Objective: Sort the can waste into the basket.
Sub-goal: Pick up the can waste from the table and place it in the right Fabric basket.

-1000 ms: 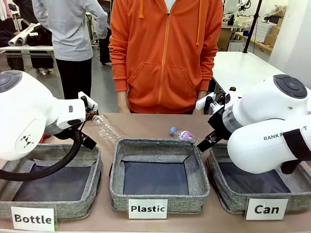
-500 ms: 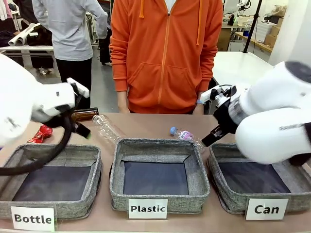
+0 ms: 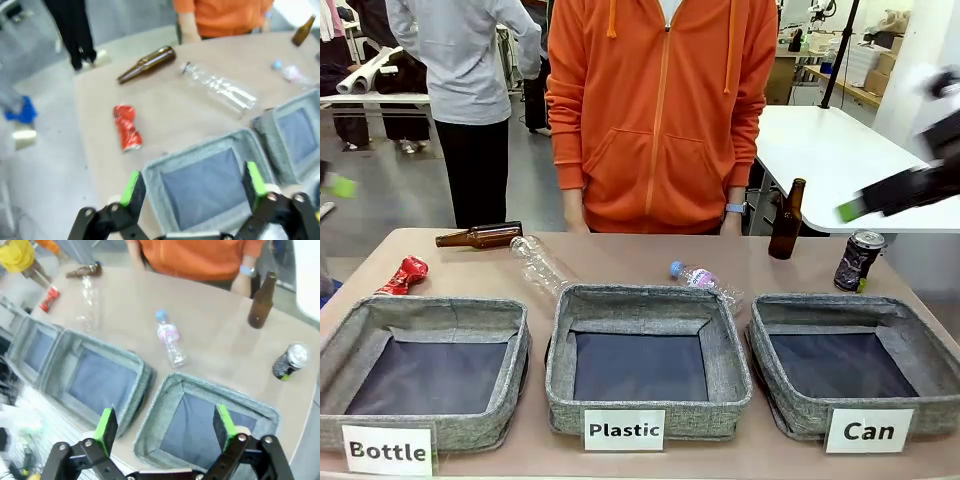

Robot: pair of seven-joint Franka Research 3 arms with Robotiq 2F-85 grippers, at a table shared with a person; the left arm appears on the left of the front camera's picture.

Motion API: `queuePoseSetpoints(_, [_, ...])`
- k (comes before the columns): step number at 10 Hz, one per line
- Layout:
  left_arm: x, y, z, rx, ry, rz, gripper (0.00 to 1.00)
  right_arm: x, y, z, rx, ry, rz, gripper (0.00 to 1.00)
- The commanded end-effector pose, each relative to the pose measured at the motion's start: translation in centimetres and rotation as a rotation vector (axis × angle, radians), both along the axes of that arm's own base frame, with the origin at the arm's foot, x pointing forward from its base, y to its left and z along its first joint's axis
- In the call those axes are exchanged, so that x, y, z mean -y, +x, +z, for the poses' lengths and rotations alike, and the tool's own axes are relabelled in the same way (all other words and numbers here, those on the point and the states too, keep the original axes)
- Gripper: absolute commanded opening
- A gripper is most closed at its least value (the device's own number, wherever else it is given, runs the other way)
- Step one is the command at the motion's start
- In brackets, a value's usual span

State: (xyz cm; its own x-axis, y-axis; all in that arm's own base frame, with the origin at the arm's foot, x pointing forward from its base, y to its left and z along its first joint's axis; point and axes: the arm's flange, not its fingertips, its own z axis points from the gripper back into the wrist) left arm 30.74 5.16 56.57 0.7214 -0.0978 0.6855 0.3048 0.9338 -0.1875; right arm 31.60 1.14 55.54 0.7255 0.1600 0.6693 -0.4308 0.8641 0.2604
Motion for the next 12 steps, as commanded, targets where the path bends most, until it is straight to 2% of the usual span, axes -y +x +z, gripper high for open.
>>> queuePoseSetpoints(1, [-1.1, -13.3, -11.8, 0.018, -0.179, 0.184, 1.00, 8.7, -4.7, -5.6, 0.024, 0.259, -0.080, 1.00])
queuePoseSetpoints(2, [-2.9, -16.5, -14.2, 0.047, -0.304, 0.218, 1.00, 12.1, -5.2, -7.3, 0.005, 0.370, -0.116, 1.00])
queuePoseSetpoints(4, [-8.3, -21.0, -21.4, 0.082, -0.569, 0.174, 1.00, 17.5, -3.6, -12.3, -0.127, 0.632, -0.088, 1.00])
queuePoseSetpoints(5, [-10.3, -20.9, -24.5, 0.018, -0.649, 0.165, 1.00, 19.4, -2.7, -14.4, -0.169, 0.753, -0.099, 1.00])
queuePoseSetpoints(6, [-11.2, -19.1, -27.0, -0.046, -0.760, 0.141, 1.00, 20.9, -2.2, -16.0, -0.199, 0.855, -0.124, 1.00])
queuePoseSetpoints(7, [-9.8, -16.3, -28.7, -0.114, -0.861, 0.153, 1.00, 21.2, -1.9, -16.6, -0.200, 0.884, -0.128, 1.00])
queuePoseSetpoints(8, [-7.7, -13.7, -29.7, -0.165, -0.901, 0.138, 1.00, 21.3, -2.0, -16.6, -0.186, 0.869, -0.132, 1.00])
queuePoseSetpoints(9, [-5.8, -11.3, -29.4, -0.196, -0.849, 0.114, 1.00, 22.1, -3.6, -16.6, -0.196, 0.847, -0.149, 1.00])
queuePoseSetpoints(10, [-22.1, -15.7, -14.6, -0.097, -0.877, 0.152, 1.00, 22.1, -3.6, -16.6, -0.196, 0.847, -0.149, 1.00])
queuePoseSetpoints(12, [-22.1, -15.7, -14.6, -0.097, -0.877, 0.152, 1.00, 22.1, -3.6, -16.6, -0.196, 0.847, -0.149, 1.00])
